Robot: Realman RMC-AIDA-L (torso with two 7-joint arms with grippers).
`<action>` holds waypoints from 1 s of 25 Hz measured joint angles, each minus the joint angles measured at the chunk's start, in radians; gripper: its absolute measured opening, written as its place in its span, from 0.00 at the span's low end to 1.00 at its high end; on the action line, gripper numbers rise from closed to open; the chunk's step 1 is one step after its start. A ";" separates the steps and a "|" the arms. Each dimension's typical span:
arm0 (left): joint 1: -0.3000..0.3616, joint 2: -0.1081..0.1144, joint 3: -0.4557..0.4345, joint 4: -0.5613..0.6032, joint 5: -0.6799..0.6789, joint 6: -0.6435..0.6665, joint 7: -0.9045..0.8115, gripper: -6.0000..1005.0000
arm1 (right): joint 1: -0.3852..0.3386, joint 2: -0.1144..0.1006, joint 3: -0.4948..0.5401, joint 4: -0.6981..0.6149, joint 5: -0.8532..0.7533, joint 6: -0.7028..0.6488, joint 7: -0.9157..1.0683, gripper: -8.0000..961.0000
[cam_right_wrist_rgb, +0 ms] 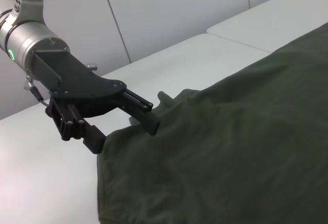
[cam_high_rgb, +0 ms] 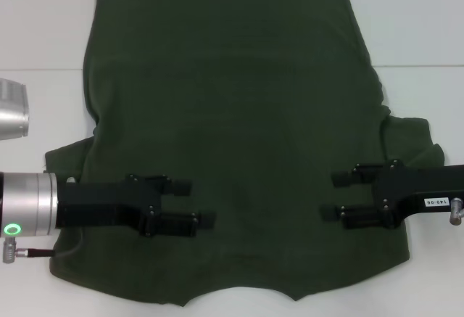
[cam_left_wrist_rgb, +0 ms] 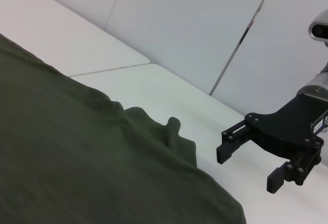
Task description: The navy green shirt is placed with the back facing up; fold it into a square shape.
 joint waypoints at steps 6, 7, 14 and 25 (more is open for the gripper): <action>0.001 0.000 0.000 0.000 0.000 0.001 0.000 0.92 | -0.001 0.000 0.000 0.000 0.000 0.000 0.000 0.82; 0.002 0.000 0.000 0.000 0.000 0.001 0.000 0.92 | -0.001 0.000 0.000 0.000 0.000 0.000 0.000 0.82; 0.003 0.000 -0.006 0.001 -0.002 0.006 -0.001 0.92 | -0.001 0.000 0.004 0.000 0.000 0.000 0.000 0.82; 0.014 0.056 -0.276 -0.018 -0.007 -0.139 -0.388 0.92 | 0.003 -0.038 0.102 0.019 0.112 0.267 0.428 0.82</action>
